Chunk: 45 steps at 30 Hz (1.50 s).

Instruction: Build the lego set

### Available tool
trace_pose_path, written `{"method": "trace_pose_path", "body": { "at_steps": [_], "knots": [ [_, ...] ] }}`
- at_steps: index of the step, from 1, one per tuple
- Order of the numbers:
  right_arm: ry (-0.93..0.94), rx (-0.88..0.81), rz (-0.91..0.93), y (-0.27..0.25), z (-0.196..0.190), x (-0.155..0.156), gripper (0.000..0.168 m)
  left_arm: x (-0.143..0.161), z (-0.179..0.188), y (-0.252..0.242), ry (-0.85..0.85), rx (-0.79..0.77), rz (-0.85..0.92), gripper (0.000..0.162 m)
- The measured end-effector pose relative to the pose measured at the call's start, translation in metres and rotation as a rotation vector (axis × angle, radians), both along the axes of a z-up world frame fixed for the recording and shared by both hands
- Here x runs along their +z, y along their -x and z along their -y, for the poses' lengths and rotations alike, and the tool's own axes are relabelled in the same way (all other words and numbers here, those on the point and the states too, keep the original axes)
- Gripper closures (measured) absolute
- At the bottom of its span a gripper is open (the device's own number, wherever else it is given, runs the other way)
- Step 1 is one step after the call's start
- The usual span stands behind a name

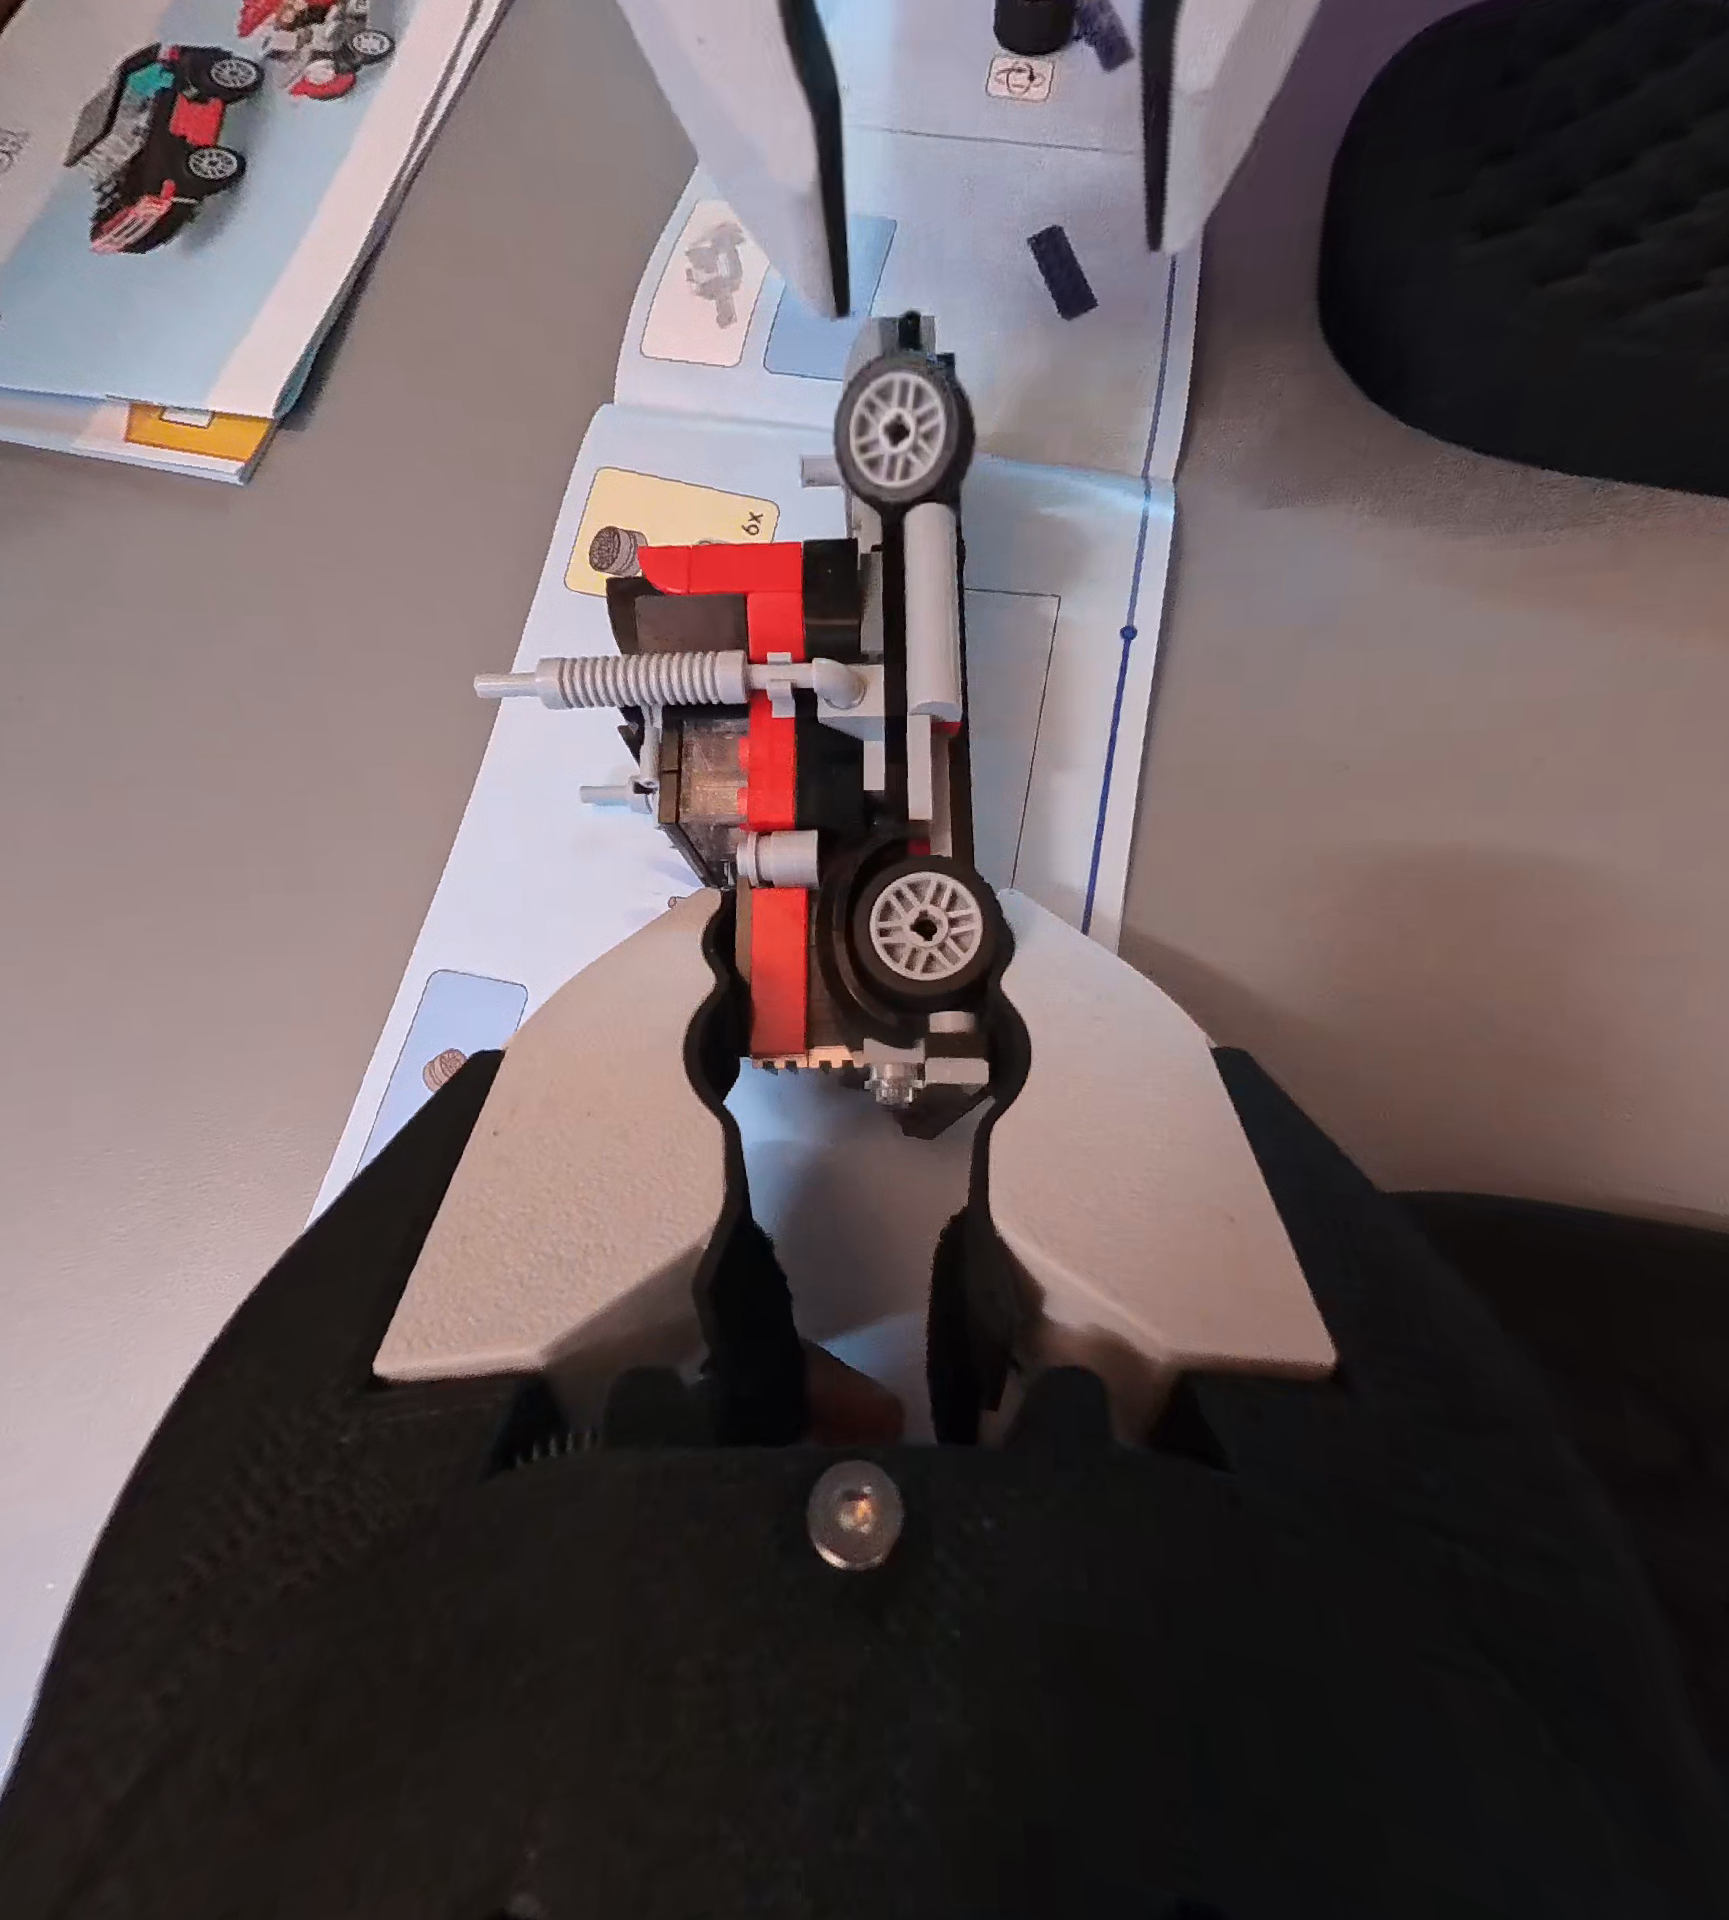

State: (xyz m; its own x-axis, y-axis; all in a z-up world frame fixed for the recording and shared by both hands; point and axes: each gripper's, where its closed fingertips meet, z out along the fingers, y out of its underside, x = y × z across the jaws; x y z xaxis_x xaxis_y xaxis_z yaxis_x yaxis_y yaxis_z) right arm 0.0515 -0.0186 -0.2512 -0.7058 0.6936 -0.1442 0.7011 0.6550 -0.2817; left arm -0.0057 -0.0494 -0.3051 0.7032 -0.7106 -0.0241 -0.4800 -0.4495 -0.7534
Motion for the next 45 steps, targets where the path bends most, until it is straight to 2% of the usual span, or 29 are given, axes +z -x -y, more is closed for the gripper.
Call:
{"method": "trace_pose_path", "body": {
  "at_steps": [4, 13, 20, 22, 23, 24, 26, 28, 31, 34, 38, 45],
  "knots": [
    [-0.212, 0.125, -0.085, 0.006, 0.002, -0.005, 0.132, 0.0, 0.0, 0.0, 0.002, 0.0, 0.001, 0.118],
    [-0.15, 0.058, 0.139, 0.016, -0.003, -0.011, 0.14, 0.0, 0.0, 0.0, -0.002, 0.0, -0.002, 0.118],
    [-0.168, 0.1, 0.175, 0.016, -0.002, -0.015, 0.148, 0.0, 0.0, 0.0, 0.015, -0.005, 0.02, 0.118],
    [-0.126, 0.074, 0.155, 0.017, -0.003, -0.011, 0.148, 0.0, 0.001, -0.001, 0.051, -0.008, 0.051, 0.118],
    [-0.068, 0.042, 0.135, 0.018, -0.002, -0.008, 0.152, 0.0, 0.001, -0.001, 0.075, -0.01, 0.074, 0.118],
    [0.01, 0.005, 0.105, 0.021, 0.0, -0.004, 0.164, 0.0, 0.001, -0.001, 0.097, -0.013, 0.095, 0.118],
    [0.173, -0.086, 0.047, 0.027, 0.002, 0.004, 0.165, 0.002, 0.002, -0.002, 0.132, -0.018, 0.139, 0.118],
    [0.239, -0.136, 0.024, 0.027, -0.002, 0.004, 0.164, 0.003, 0.002, -0.002, 0.164, -0.021, 0.183, 0.117],
    [0.245, -0.128, 0.012, 0.021, -0.004, 0.002, 0.16, 0.004, 0.002, -0.002, 0.177, -0.022, 0.2, 0.117],
    [0.125, -0.061, 0.06, 0.008, -0.01, -0.006, 0.159, 0.002, 0.002, -0.001, 0.139, -0.032, 0.146, 0.117],
    [0.093, -0.015, 0.09, 0.004, -0.006, -0.005, 0.154, 0.001, 0.002, 0.001, 0.085, -0.04, 0.083, 0.118],
    [-0.013, 0.075, -0.001, 0.015, -0.006, -0.008, 0.136, 0.001, 0.001, 0.002, 0.042, -0.04, 0.046, 0.118]
  ]
}}
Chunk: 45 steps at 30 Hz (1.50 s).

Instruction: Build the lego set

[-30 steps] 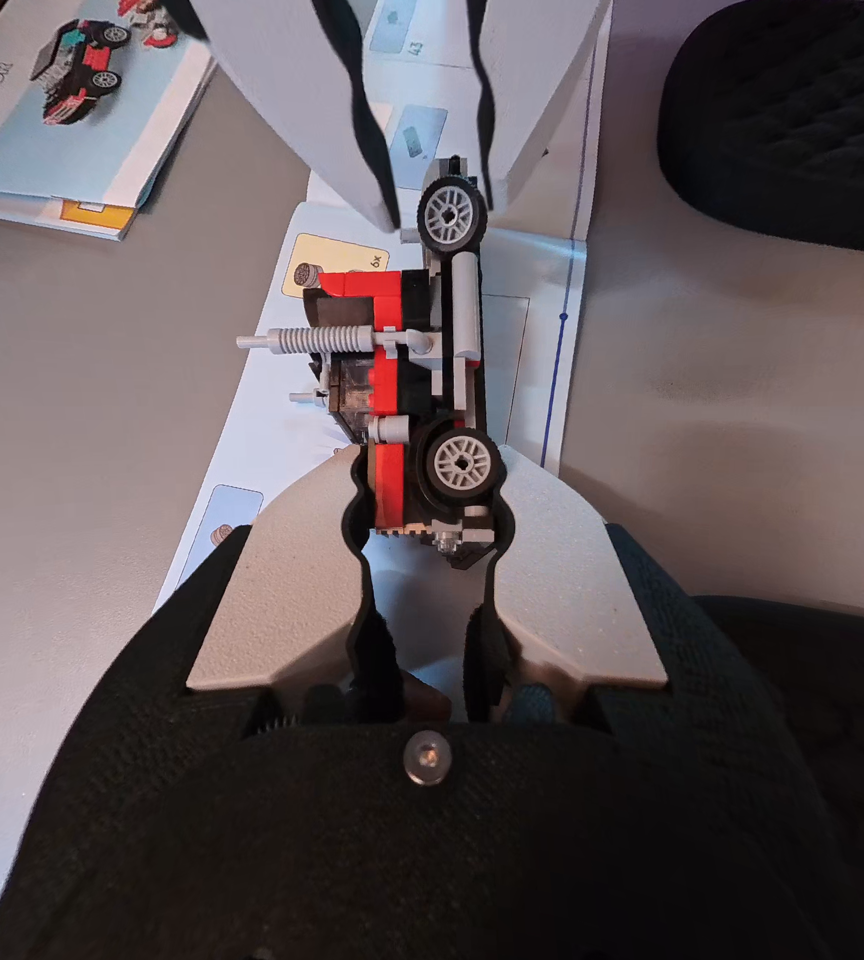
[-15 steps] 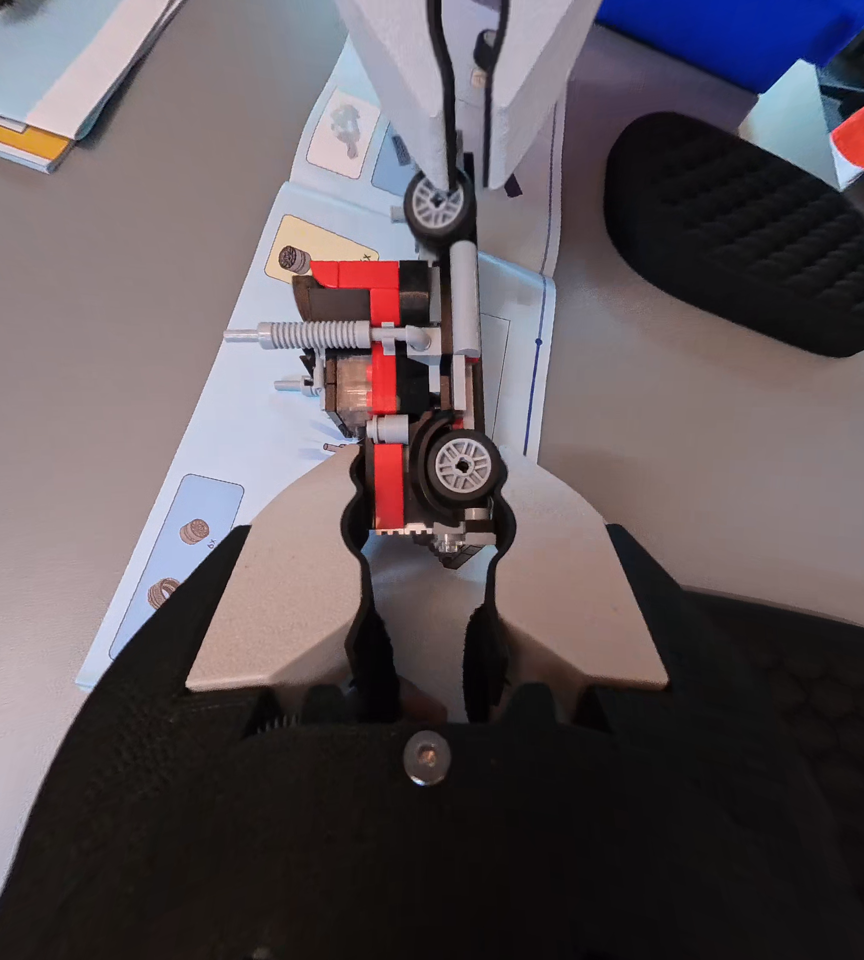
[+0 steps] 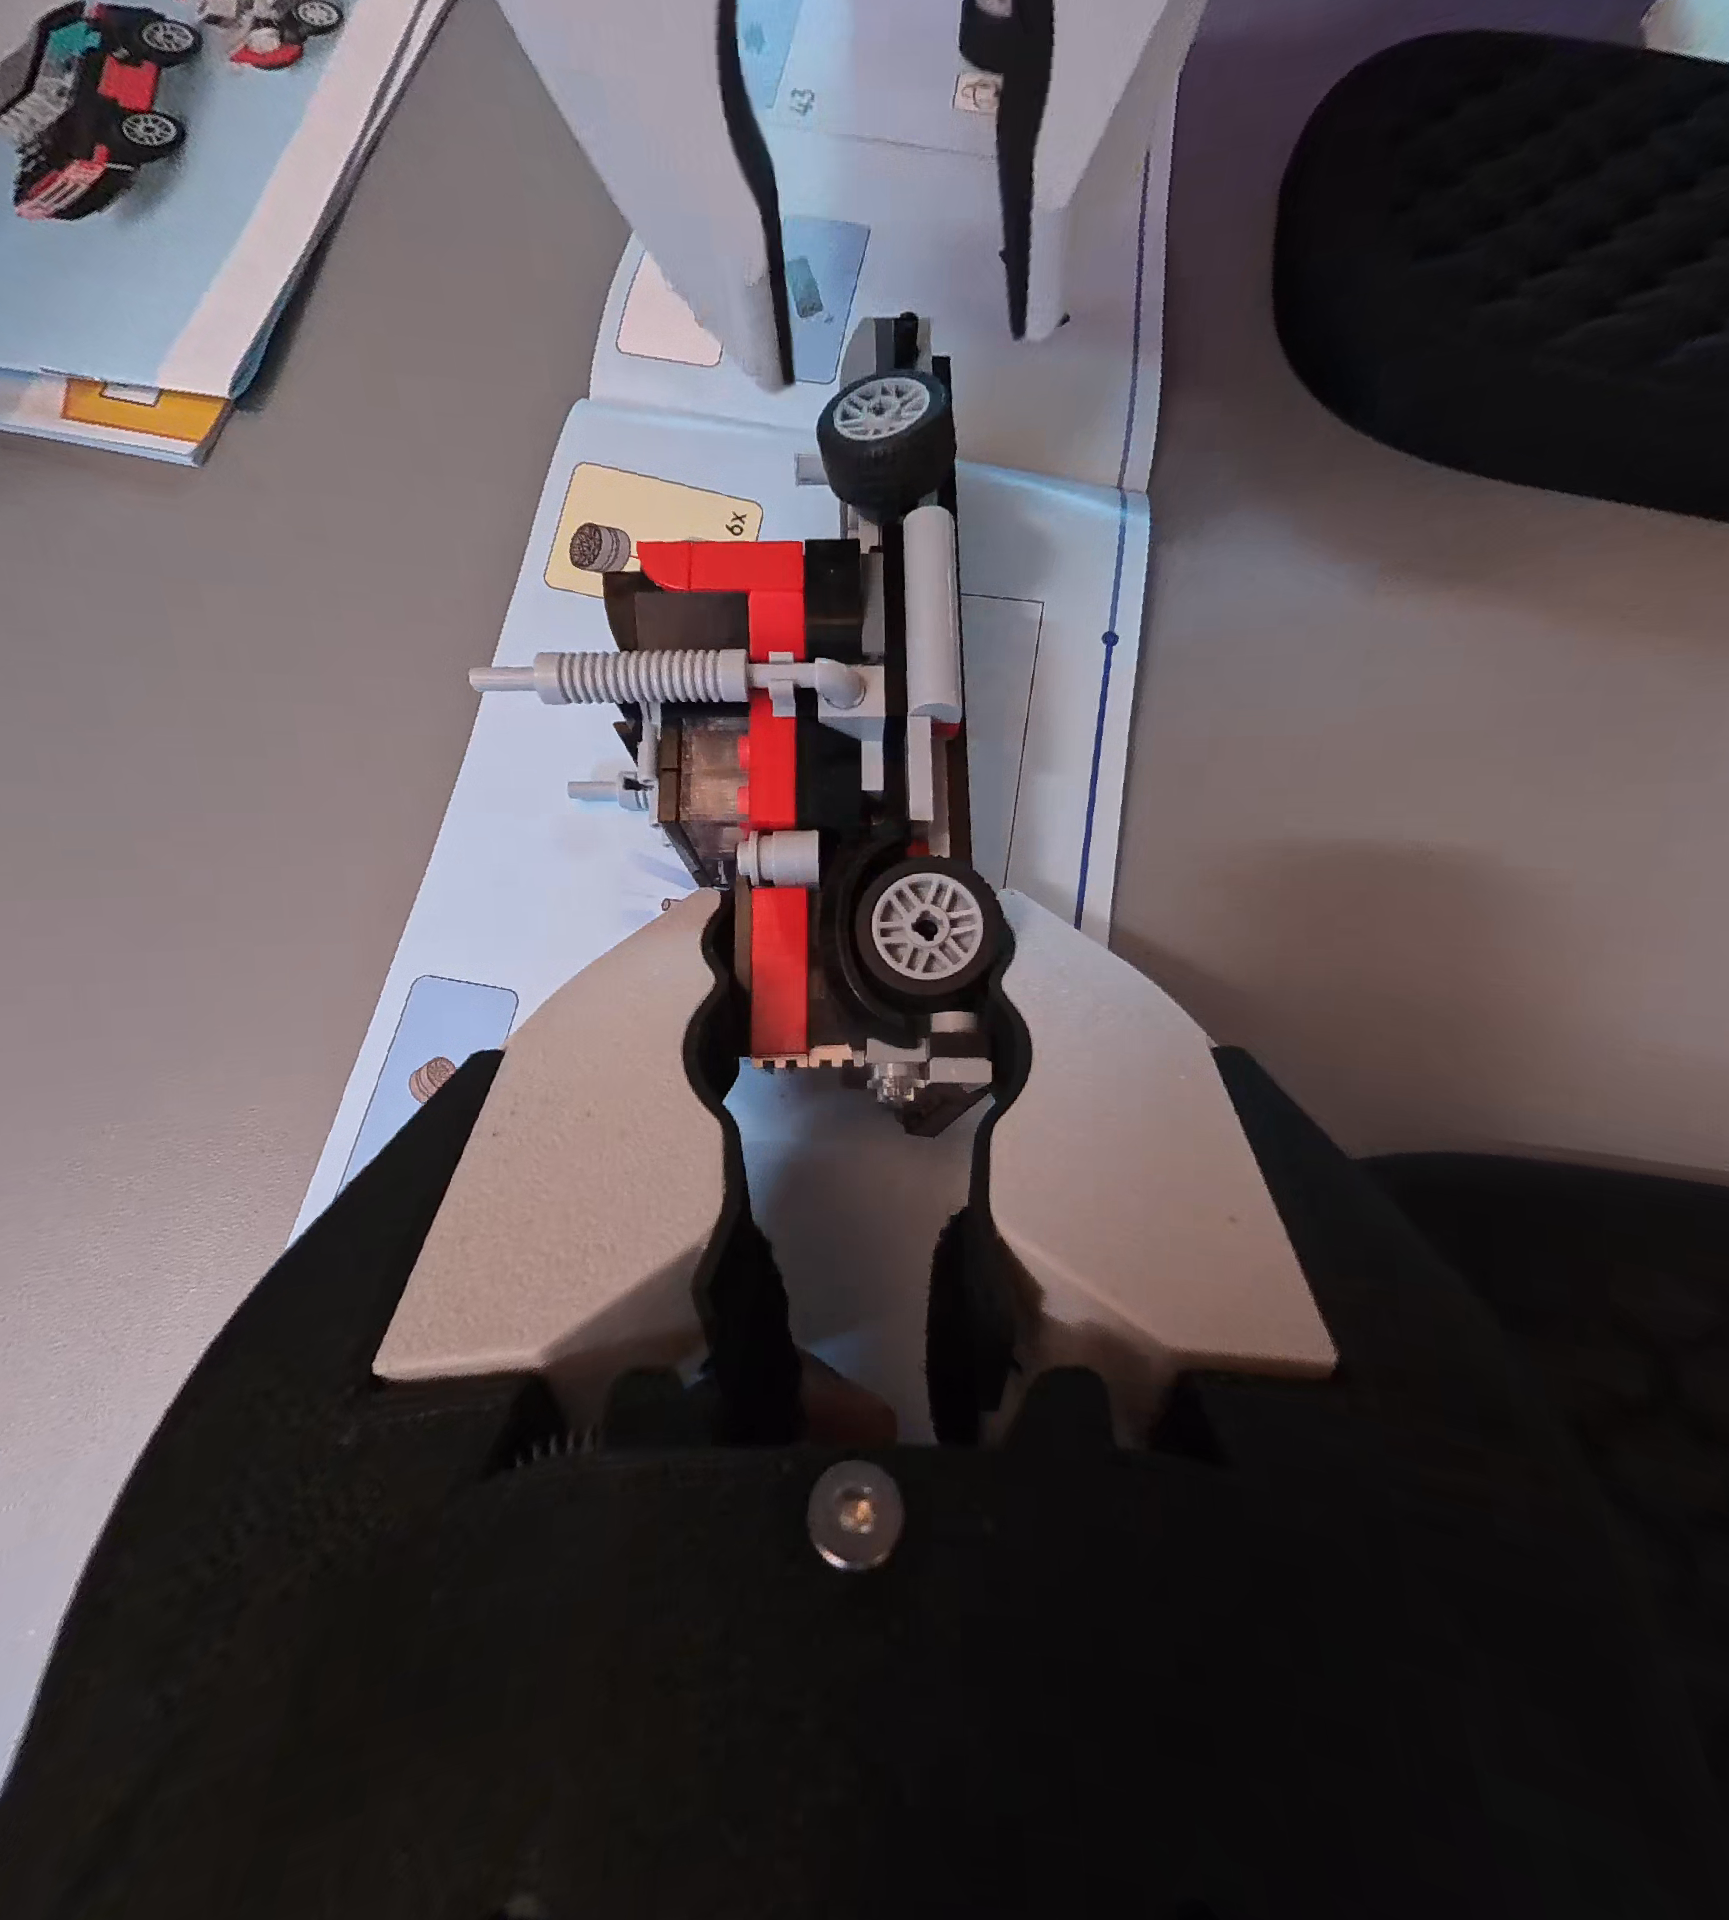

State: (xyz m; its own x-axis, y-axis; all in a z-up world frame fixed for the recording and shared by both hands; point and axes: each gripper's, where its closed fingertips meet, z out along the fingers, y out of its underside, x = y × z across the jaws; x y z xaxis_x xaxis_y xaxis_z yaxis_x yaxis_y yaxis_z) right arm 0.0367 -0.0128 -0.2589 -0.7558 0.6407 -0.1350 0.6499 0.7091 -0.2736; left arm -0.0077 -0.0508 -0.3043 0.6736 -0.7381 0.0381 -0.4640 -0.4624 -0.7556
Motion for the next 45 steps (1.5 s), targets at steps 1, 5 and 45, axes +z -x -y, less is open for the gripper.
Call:
{"method": "trace_pose_path", "body": {
  "at_steps": [1, 5, 45],
  "knots": [
    [-0.009, 0.016, -0.006, 0.0, 0.001, -0.001, 0.137, 0.0, 0.0, 0.0, 0.001, 0.0, 0.0, 0.118],
    [-0.019, 0.034, -0.044, 0.002, -0.001, -0.005, 0.14, 0.0, 0.0, 0.0, 0.003, -0.001, 0.002, 0.118],
    [0.206, 0.111, -0.494, -0.111, 0.248, -0.038, 0.107, -0.001, -0.002, 0.002, -0.024, 0.014, -0.03, 0.117]
  ]
}}
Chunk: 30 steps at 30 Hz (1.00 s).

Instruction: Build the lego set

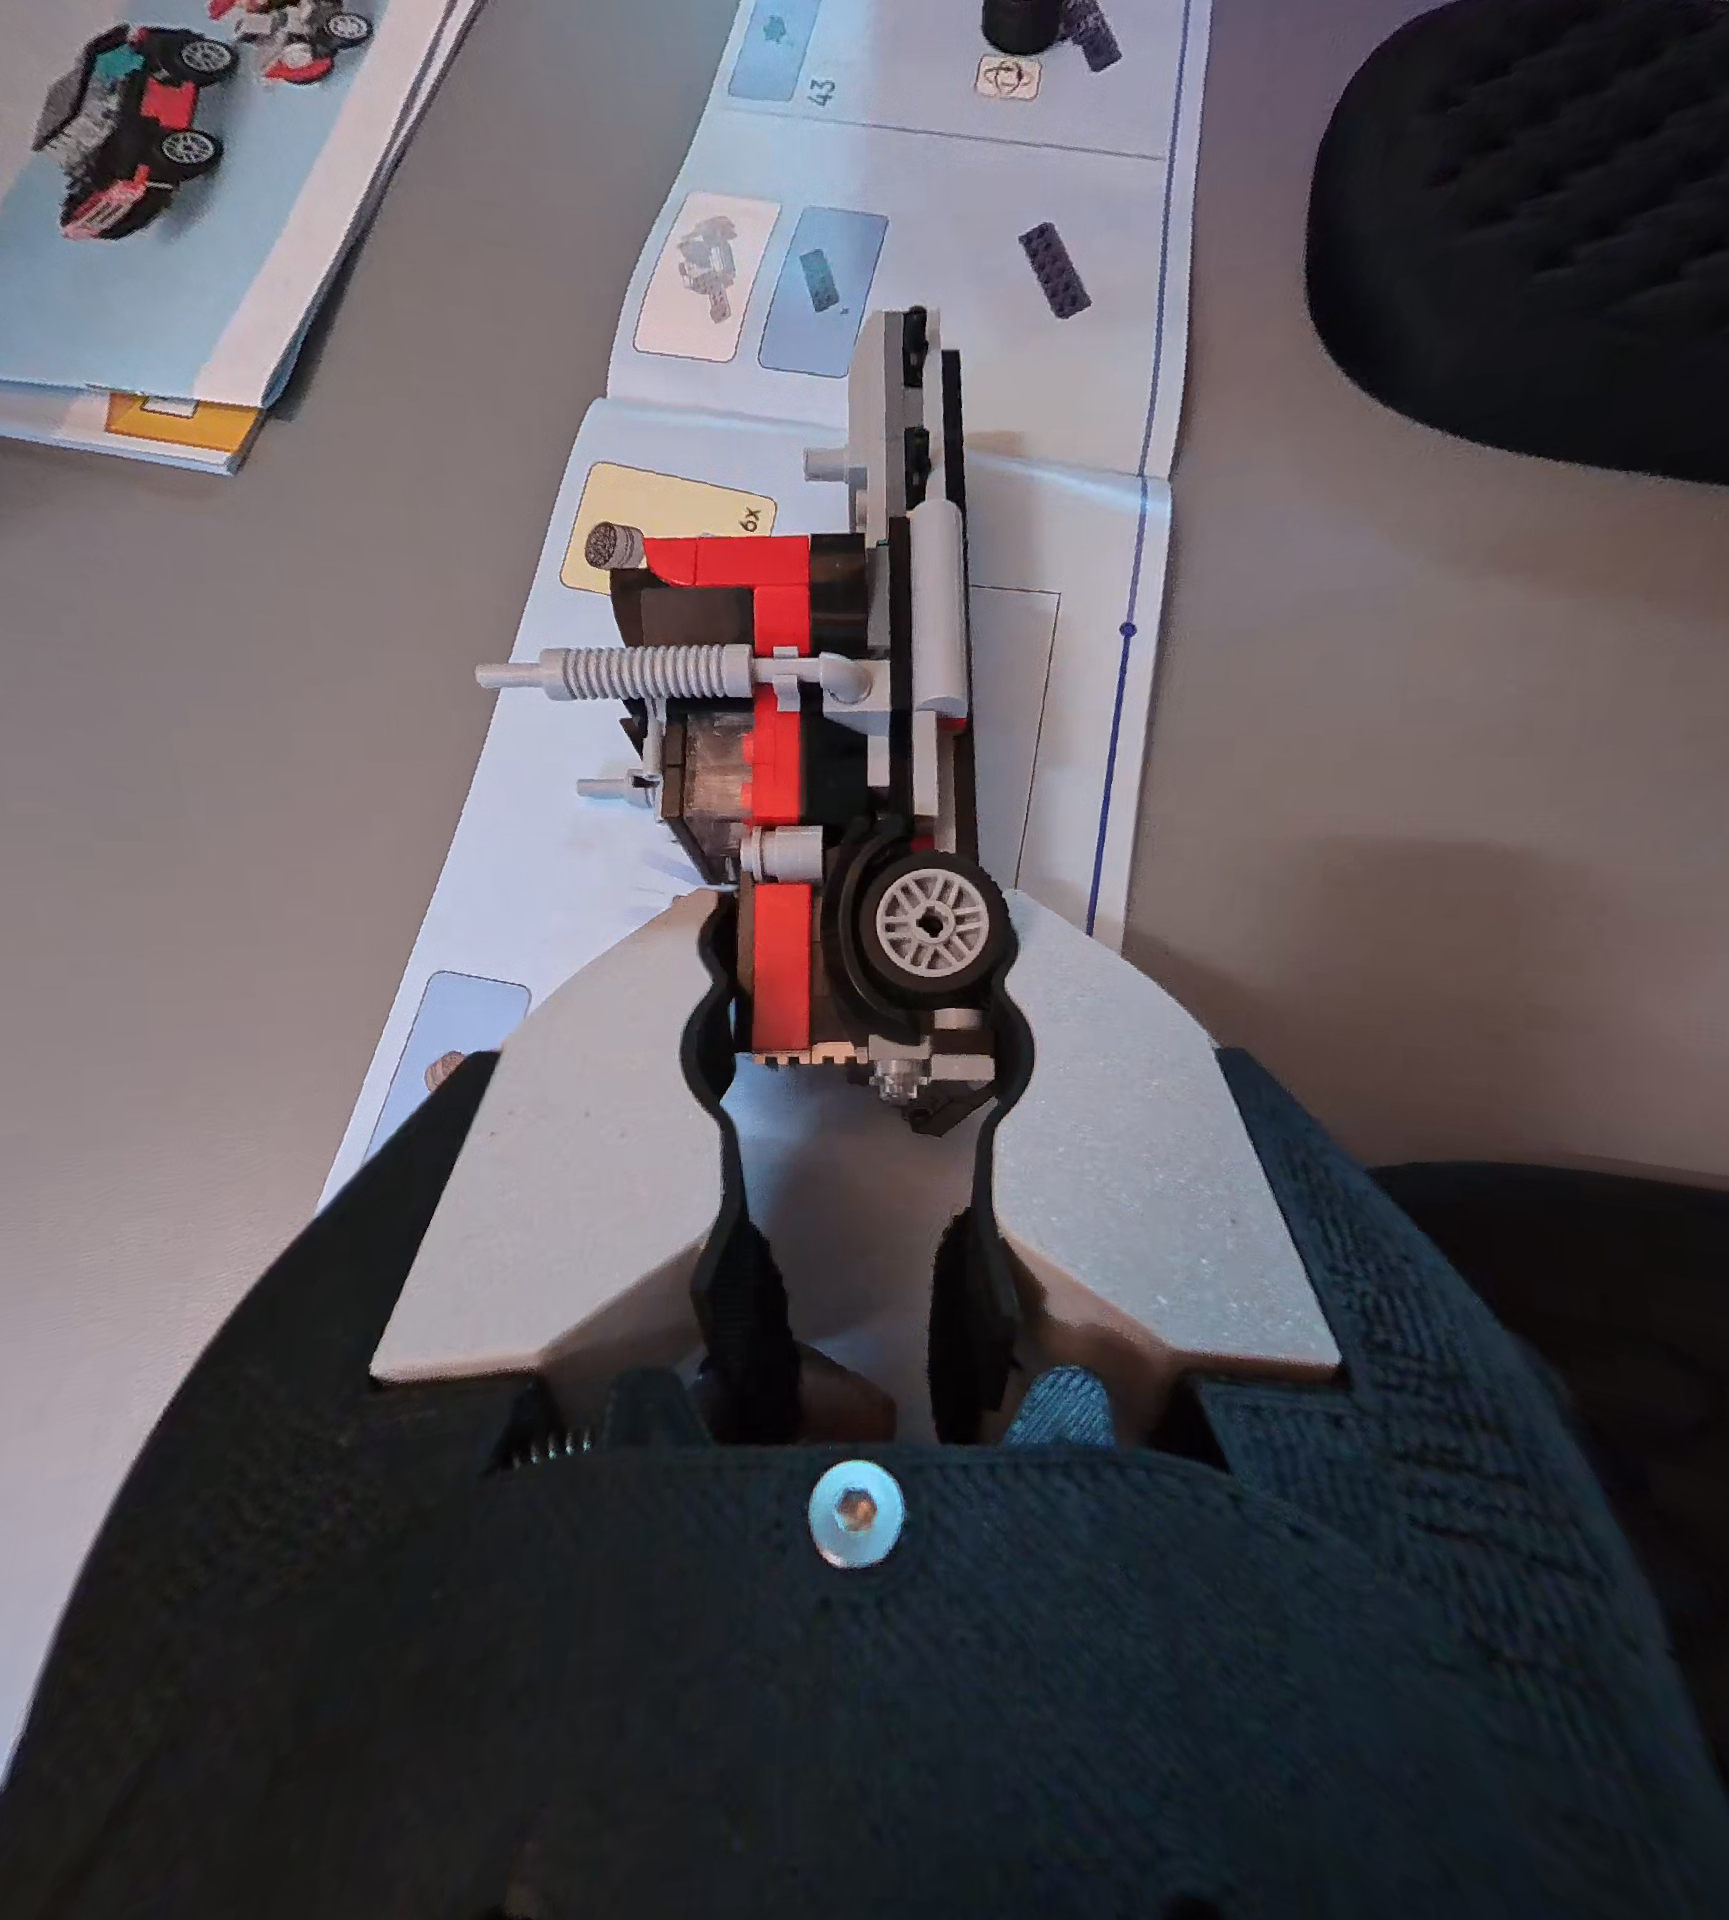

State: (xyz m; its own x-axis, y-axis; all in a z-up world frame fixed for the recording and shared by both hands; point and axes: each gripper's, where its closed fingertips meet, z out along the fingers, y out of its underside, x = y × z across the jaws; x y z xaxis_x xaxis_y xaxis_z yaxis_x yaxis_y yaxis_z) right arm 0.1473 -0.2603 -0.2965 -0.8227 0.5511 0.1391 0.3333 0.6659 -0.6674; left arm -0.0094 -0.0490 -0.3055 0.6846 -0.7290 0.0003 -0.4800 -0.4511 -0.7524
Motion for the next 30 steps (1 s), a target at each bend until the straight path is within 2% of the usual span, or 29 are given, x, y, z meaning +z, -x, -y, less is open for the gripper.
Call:
{"method": "trace_pose_path", "body": {
  "at_steps": [3, 5, 9, 11, 13, 17, 20, 22, 30],
  "knots": [
    [0.202, -0.16, 0.044, -0.022, -0.011, 0.028, 0.105, 0.0, -0.004, 0.004, -0.027, 0.041, -0.03, 0.099],
    [0.172, -0.19, -0.008, -0.043, -0.012, 0.033, 0.111, 0.002, -0.007, 0.007, -0.059, 0.067, -0.037, 0.088],
    [0.106, -0.27, -0.025, -0.078, -0.007, 0.012, 0.12, 0.01, -0.005, 0.013, -0.15, 0.11, -0.079, 0.056],
    [0.116, -0.325, -0.047, -0.085, 0.0, 0.004, 0.125, 0.02, 0.002, 0.02, -0.183, 0.152, -0.091, 0.05],
    [0.119, -0.391, -0.04, -0.085, 0.009, -0.014, 0.126, 0.037, 0.01, 0.028, -0.23, 0.198, -0.078, 0.05],
    [-0.009, -0.499, 0.054, -0.078, 0.012, -0.085, 0.134, 0.07, 0.027, 0.042, -0.331, 0.303, -0.052, 0.053],
    [-0.09, -0.498, 0.083, -0.074, 0.018, -0.121, 0.134, 0.085, 0.042, 0.043, -0.402, 0.338, -0.042, 0.058],
    [-0.094, -0.501, 0.096, -0.072, 0.021, -0.132, 0.133, 0.088, 0.051, 0.041, -0.424, 0.342, -0.05, 0.058],
    [-0.125, -0.492, 0.117, -0.066, 0.013, -0.141, 0.151, 0.1, 0.069, 0.017, -0.465, 0.296, 0.059, 0.063]
  ]
}}
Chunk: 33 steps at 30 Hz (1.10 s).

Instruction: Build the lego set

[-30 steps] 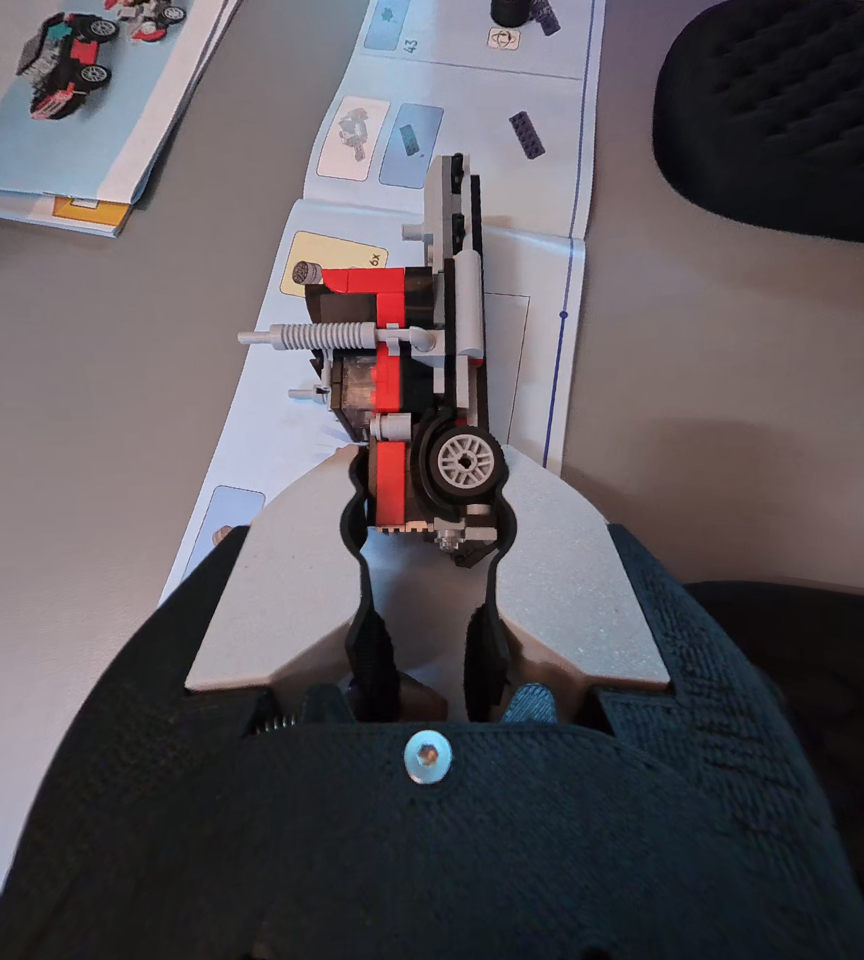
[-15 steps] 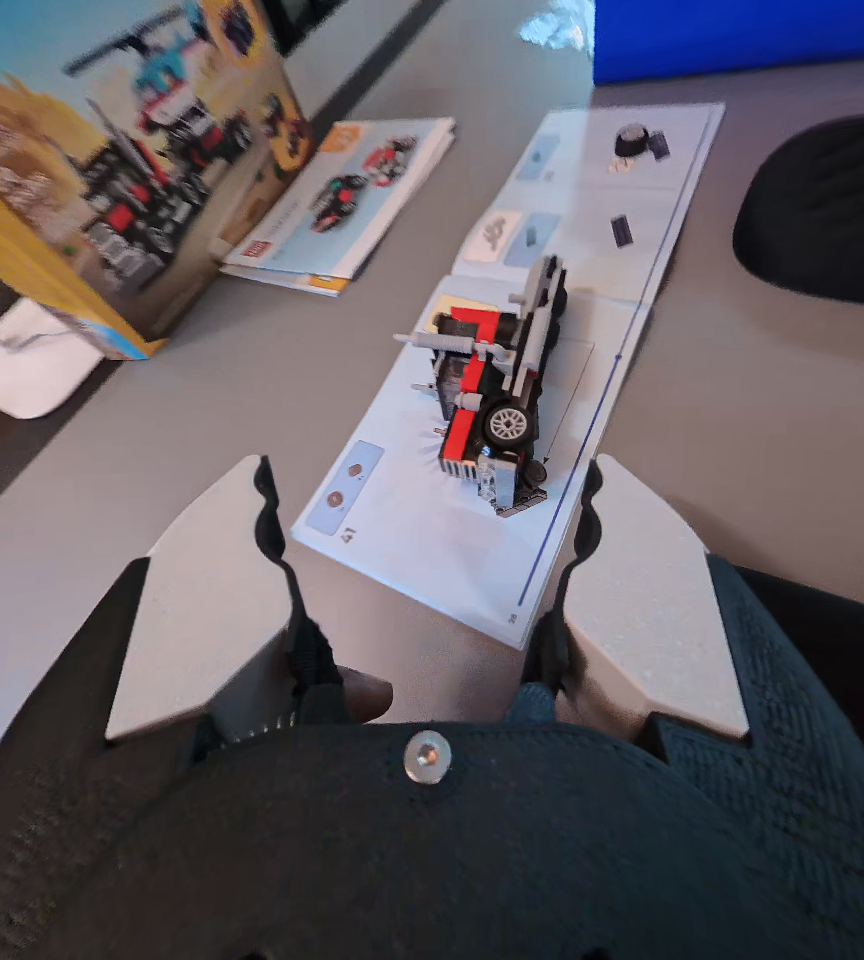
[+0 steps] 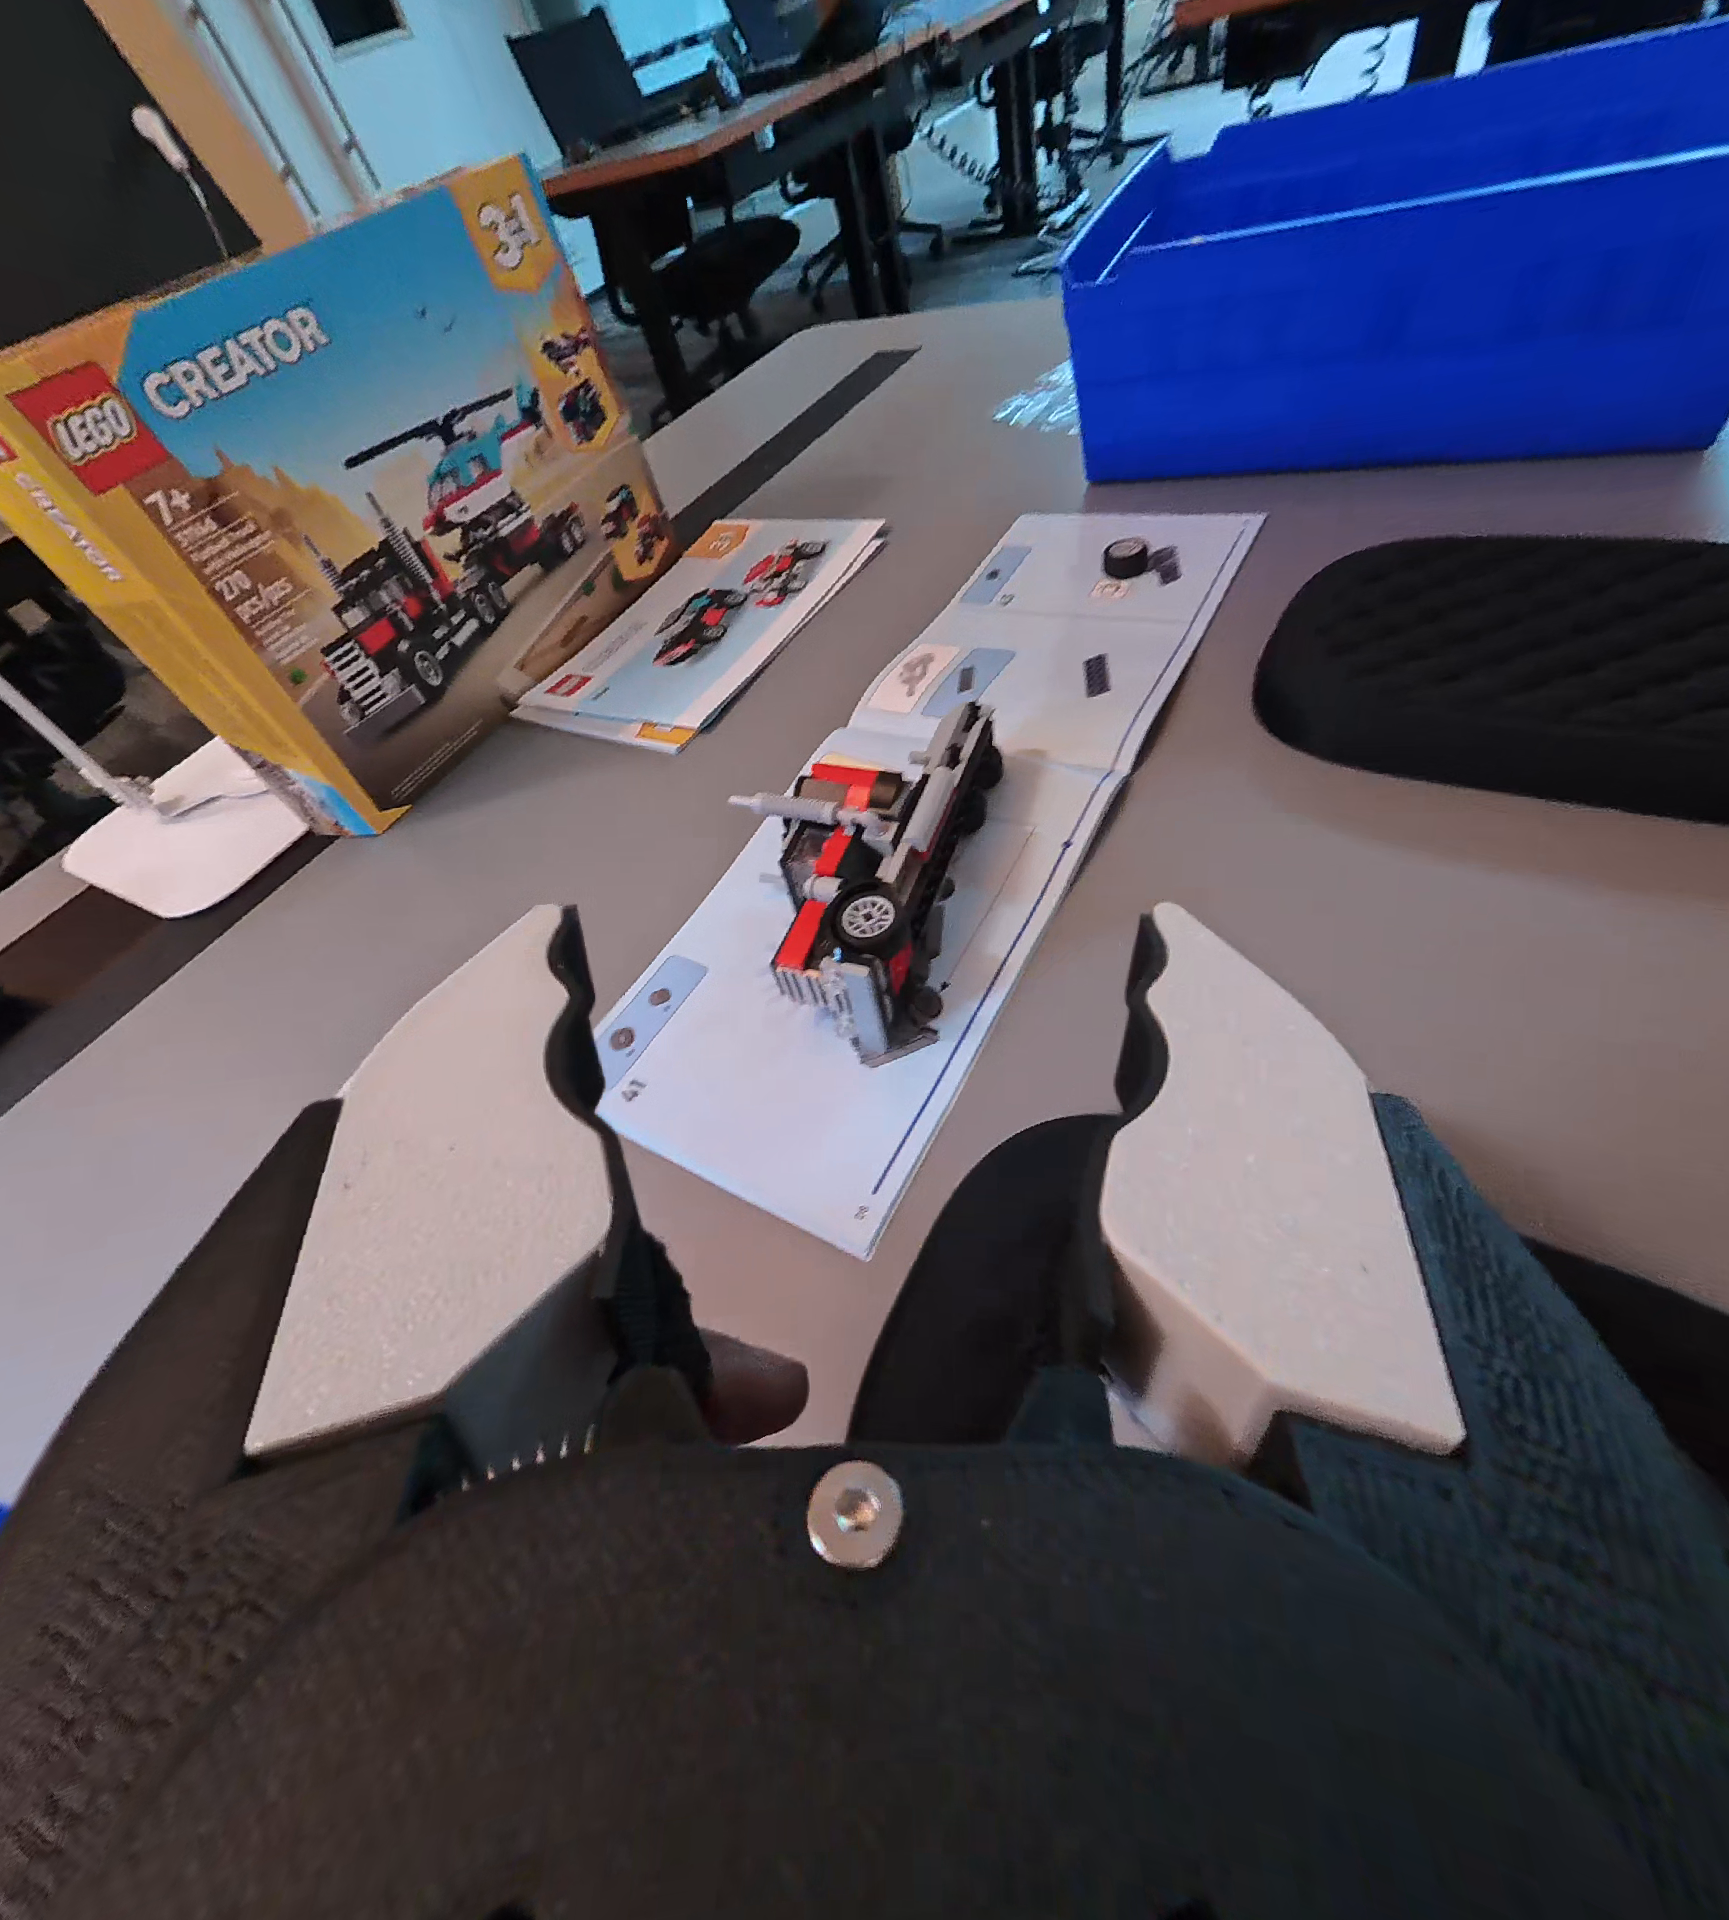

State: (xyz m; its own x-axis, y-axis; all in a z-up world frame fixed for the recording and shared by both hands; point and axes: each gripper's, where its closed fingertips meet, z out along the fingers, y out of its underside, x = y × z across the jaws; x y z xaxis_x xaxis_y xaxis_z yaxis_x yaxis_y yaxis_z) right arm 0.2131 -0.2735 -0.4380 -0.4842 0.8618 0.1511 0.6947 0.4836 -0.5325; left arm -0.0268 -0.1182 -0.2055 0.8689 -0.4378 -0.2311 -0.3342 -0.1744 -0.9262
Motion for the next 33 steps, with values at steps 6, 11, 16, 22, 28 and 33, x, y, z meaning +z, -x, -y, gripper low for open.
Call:
{"method": "trace_pose_path", "body": {
  "at_steps": [6, 11, 16, 22, 28, 33],
  "knots": [
    [0.13, 0.012, -0.078, 0.001, 0.001, 0.025, 0.16, 0.004, 0.008, -0.011, -0.001, -0.049, 0.021, 0.065],
    [0.108, 0.034, 0.022, 0.0, -0.007, 0.009, 0.133, -0.006, 0.009, -0.015, 0.016, -0.06, 0.034, 0.067],
    [0.078, 0.126, 0.087, 0.003, -0.001, 0.001, 0.149, -0.016, 0.009, -0.018, 0.041, -0.068, 0.003, 0.067],
    [0.156, 0.135, -0.131, 0.008, 0.007, 0.059, 0.157, -0.002, 0.018, -0.027, 0.015, -0.068, 0.02, 0.067],
    [0.825, -0.234, -0.653, 0.032, -0.054, 0.245, 0.158, 0.065, 0.072, -0.098, -0.359, -0.102, 0.057, 0.096],
    [1.119, -0.338, -0.764, 0.038, -0.097, 0.292, 0.158, 0.066, 0.08, -0.179, -0.544, -0.155, -0.126, 0.111]
  ]
}}
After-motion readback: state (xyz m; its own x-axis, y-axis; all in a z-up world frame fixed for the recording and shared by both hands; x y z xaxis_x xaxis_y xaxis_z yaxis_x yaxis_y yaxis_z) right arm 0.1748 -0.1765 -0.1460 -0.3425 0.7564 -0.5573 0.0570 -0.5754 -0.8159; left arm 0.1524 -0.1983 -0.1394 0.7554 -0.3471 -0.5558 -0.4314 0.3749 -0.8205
